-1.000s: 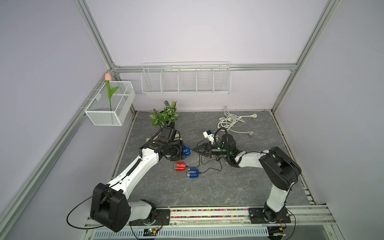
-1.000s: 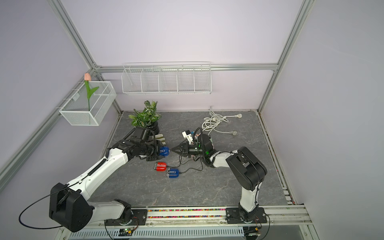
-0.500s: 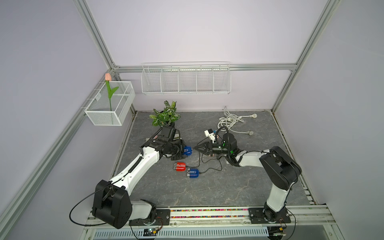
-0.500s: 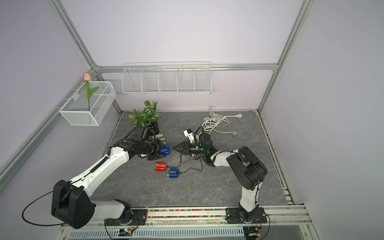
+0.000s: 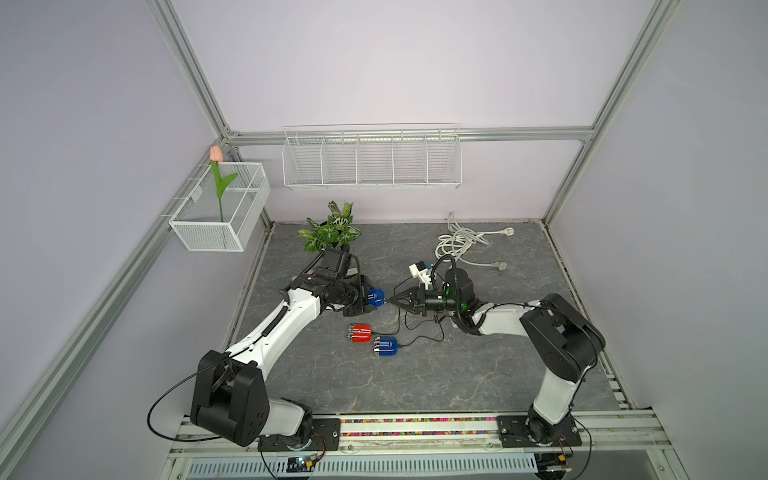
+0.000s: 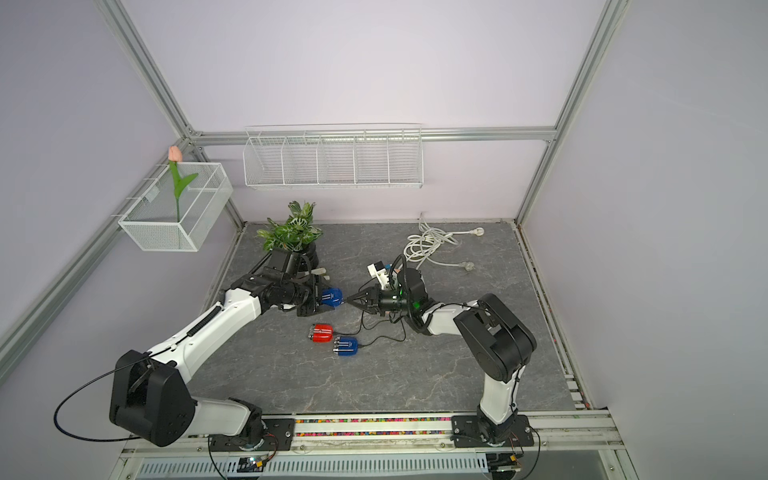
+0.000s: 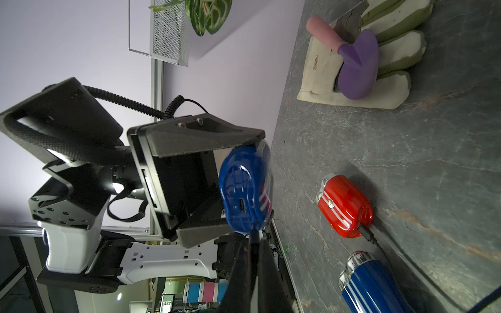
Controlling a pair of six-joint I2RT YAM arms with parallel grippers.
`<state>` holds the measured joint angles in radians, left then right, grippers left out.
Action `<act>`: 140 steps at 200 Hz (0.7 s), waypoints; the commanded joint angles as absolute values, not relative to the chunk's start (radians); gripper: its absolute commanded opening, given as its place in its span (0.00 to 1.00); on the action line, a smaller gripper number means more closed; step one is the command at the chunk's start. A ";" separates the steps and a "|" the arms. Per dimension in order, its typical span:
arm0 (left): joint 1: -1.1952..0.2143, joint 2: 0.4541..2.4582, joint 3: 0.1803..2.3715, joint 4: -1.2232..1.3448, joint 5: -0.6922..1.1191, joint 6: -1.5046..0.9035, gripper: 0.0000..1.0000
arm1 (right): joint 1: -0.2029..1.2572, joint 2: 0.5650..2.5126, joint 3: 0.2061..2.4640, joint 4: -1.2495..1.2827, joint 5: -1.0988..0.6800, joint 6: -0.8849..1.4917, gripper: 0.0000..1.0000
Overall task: Charge the electric shaver
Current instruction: Insert the charging cable into the electric shaver.
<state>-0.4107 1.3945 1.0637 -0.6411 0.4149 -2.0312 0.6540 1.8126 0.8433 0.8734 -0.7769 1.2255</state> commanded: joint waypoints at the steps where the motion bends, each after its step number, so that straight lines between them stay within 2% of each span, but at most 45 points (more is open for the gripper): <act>1: -0.414 1.390 1.104 -0.662 0.486 -2.179 0.00 | 0.652 1.757 0.871 0.836 -0.753 1.182 0.07; 140: -0.413 1.399 1.133 -0.702 0.488 -2.138 0.00 | 0.637 1.775 0.885 0.825 -0.771 1.165 0.07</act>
<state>-0.4107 1.4036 1.1046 -0.7010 0.4438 -2.0308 0.6445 1.7691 0.8883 0.8013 -0.7593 1.1809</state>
